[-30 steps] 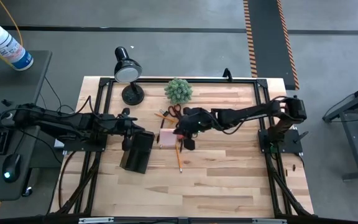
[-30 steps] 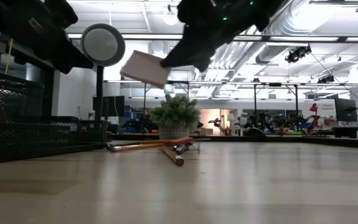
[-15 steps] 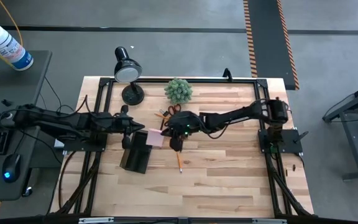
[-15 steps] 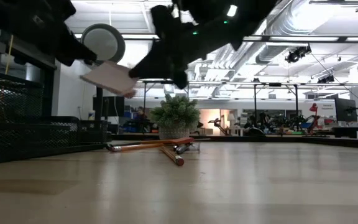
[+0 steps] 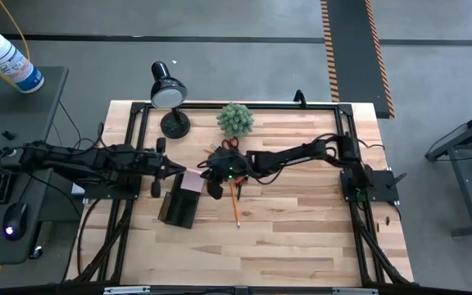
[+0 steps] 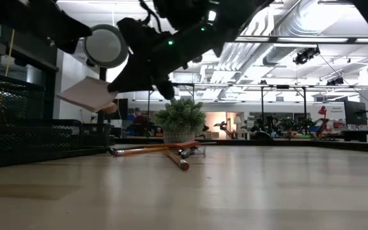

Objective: Pick and place office supplies into organizer
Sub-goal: Put the pink sticky notes into the desk organizer

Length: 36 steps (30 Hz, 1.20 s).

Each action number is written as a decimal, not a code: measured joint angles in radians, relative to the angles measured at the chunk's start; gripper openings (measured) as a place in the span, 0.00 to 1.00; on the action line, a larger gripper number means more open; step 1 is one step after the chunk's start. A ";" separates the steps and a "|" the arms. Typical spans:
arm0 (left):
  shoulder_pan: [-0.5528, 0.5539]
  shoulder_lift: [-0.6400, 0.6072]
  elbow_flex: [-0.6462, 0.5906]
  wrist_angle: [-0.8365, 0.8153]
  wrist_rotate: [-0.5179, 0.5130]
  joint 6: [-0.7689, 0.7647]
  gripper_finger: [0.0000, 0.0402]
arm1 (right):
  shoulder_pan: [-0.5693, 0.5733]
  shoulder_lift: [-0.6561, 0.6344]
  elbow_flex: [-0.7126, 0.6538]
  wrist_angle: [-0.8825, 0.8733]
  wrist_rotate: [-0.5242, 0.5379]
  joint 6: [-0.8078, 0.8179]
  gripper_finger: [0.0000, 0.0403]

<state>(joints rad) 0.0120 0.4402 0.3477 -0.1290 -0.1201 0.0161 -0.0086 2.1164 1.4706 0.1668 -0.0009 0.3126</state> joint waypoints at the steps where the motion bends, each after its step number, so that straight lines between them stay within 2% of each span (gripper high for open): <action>1: 0.000 -0.004 0.000 0.000 0.000 0.003 0.00 | -0.001 0.011 0.015 -0.009 0.001 0.000 0.00; 9: 0.001 -0.012 0.000 -0.003 0.000 0.006 0.00 | -0.005 0.093 0.139 -0.132 0.079 -0.023 0.00; 14: 0.001 -0.011 0.000 -0.008 0.000 0.006 0.00 | -0.005 0.127 0.188 -0.164 0.049 -0.022 0.00; 27: 0.001 -0.011 0.000 -0.009 0.000 0.006 0.00 | 0.005 0.128 0.194 -0.170 0.010 -0.002 0.00; 36: 0.001 -0.011 0.000 -0.009 0.000 0.006 0.00 | 0.024 0.128 0.194 -0.170 0.032 -0.006 0.00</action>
<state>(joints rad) 0.0128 0.4290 0.3477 -0.1375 -0.1200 0.0223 0.0150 2.2444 1.6646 -0.0035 0.0315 0.3065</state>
